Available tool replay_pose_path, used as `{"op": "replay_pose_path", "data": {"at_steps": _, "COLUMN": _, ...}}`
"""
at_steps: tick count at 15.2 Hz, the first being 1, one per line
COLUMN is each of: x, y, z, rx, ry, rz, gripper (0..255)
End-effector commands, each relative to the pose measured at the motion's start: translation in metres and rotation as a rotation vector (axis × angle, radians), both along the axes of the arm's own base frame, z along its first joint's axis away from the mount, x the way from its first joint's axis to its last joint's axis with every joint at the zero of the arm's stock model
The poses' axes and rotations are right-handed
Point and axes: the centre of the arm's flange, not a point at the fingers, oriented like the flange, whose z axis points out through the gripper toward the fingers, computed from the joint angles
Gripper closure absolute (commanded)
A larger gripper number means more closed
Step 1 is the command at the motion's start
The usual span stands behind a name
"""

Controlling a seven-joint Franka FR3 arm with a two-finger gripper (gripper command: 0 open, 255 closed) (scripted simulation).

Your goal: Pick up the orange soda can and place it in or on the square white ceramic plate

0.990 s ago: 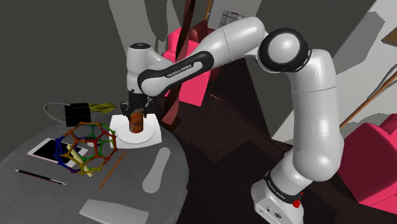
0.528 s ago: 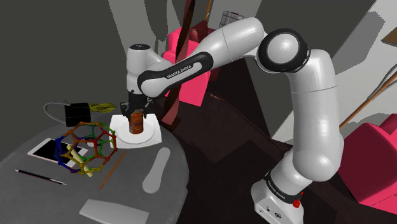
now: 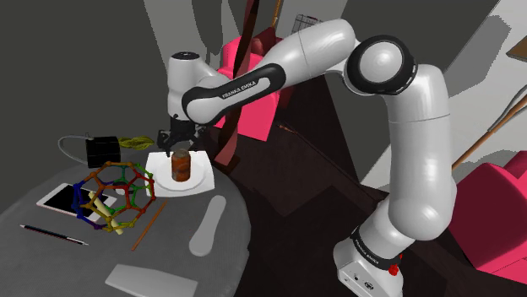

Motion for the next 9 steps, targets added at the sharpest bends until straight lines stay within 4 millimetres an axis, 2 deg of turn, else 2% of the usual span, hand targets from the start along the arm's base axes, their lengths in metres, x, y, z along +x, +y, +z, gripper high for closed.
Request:
{"op": "replay_pose_path", "data": {"at_steps": 1, "x": -0.001, "y": 0.000, "z": 0.023, "rx": 0.000, "ry": 0.000, "rz": 0.000, "gripper": 0}}
{"op": "replay_pose_path", "data": {"at_steps": 2, "x": -0.002, "y": 0.000, "z": 0.033, "rx": 0.000, "ry": 0.000, "rz": 0.000, "gripper": 0}}
{"op": "replay_pose_path", "data": {"at_steps": 9, "x": -0.002, "y": 0.000, "z": 0.033, "rx": 0.000, "ry": 0.000, "rz": 0.000, "gripper": 0}}
